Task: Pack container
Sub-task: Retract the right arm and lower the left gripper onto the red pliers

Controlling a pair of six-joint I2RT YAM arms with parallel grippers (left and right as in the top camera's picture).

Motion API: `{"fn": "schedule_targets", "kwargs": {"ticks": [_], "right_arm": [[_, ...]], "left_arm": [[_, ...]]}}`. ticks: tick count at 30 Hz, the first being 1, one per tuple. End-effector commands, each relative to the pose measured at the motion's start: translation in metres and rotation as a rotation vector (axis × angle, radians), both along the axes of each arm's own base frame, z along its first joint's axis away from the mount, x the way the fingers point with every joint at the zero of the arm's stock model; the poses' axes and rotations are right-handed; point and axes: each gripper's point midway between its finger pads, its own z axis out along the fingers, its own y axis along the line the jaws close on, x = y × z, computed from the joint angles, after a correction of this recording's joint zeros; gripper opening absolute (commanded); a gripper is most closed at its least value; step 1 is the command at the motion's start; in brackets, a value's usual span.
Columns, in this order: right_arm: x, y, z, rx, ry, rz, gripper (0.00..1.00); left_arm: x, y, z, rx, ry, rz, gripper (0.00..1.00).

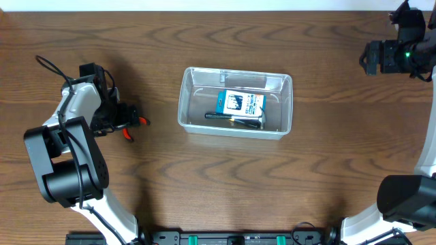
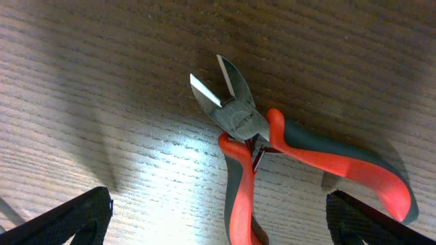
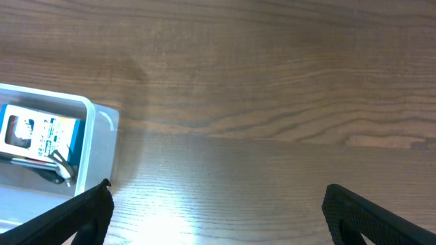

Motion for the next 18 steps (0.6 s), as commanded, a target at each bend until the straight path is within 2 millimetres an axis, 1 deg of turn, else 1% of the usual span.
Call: {"fn": "schedule_targets", "kwargs": {"ticks": [1, 5, 8, 16, 18], "right_arm": [[-0.003, 0.000, 0.001, 0.002, 0.001, -0.005, 0.99], [-0.003, 0.000, 0.001, 0.002, 0.004, -0.005, 0.99], [-0.004, 0.000, 0.001, 0.003, 0.006, -0.005, 0.99], [-0.004, 0.000, 0.001, 0.003, 0.007, -0.005, 0.99], [-0.004, 0.000, 0.001, 0.003, 0.007, -0.005, 0.99]], "left_arm": [[-0.008, -0.001, -0.018, -0.020, 0.052, -0.009, 0.99], [-0.016, -0.003, -0.033, -0.034, 0.104, -0.008, 0.98], [-0.021, -0.005, -0.041, -0.043, 0.136, -0.008, 0.98], [-0.023, -0.005, -0.042, -0.045, 0.145, -0.008, 0.99], [-0.023, -0.005, -0.042, -0.046, 0.146, -0.008, 0.95]]}}
